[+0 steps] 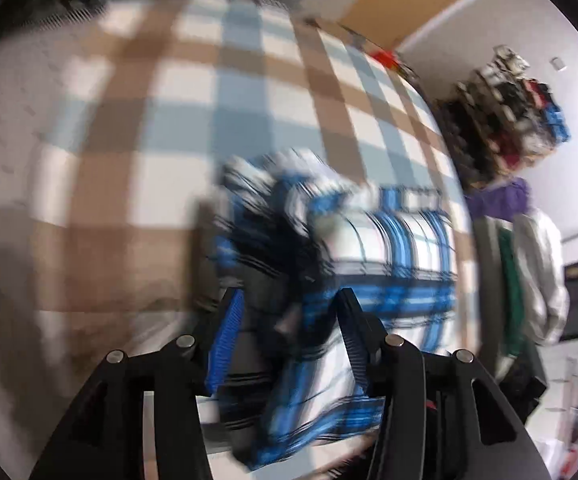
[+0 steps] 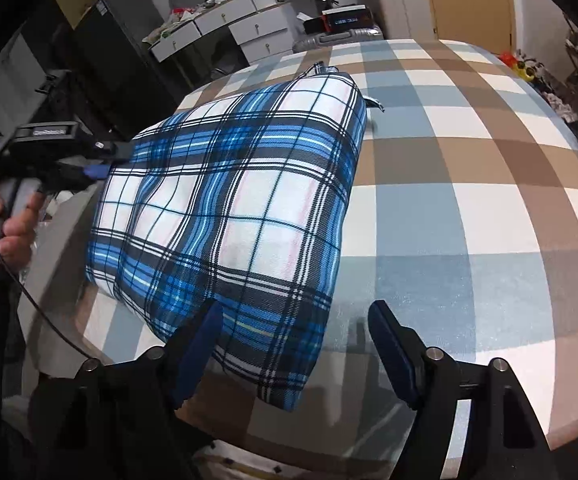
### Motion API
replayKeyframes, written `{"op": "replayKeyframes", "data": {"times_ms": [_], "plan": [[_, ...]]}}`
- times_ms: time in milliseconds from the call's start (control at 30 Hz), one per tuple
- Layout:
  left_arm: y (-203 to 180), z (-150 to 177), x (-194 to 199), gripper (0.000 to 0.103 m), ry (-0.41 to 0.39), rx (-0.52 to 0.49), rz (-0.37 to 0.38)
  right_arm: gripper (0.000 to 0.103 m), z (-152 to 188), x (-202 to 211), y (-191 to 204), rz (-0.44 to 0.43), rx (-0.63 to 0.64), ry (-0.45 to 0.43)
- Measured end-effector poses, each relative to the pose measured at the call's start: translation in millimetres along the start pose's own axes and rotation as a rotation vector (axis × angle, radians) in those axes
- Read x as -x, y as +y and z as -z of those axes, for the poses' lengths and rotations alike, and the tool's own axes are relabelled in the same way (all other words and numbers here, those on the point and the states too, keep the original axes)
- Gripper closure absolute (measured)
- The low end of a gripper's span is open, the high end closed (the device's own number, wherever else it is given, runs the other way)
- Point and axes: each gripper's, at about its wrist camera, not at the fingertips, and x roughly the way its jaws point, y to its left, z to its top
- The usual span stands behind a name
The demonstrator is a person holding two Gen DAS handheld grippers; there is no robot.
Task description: Fold large clothes
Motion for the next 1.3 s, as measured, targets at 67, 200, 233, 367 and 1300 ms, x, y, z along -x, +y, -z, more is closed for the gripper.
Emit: {"op": "replayKeyframes", "data": {"times_ms": [67, 200, 233, 367, 1300], "plan": [[-12.5, 9.6, 21.4, 0.060, -0.066, -0.065, -0.057, 0.041, -1.1, 0.2, 0.2, -0.020, -0.004, 0.000], [-50.0, 55.0, 39.0, 0.050, -0.098, -0.257, 0.008, 0.050, -2.5, 3.7, 2.9, -0.047, -0.024, -0.012], [-63.0, 70.0, 30.7, 0.048, -0.084, -0.319, 0.021, 0.050, -2.8, 4.3, 2.0, -0.055, -0.036, -0.014], [-62.0, 84.4, -16.6, 0.048, -0.027, -0.369, -0.072, 0.051, -4.5, 5.0, -7.1, -0.103, -0.108, -0.013], [24.1, 62.9, -41.5, 0.048, -0.172, -0.044, 0.028, 0.067, -176.7, -141.5, 136.6, 0.086, 0.334, 0.313]]}}
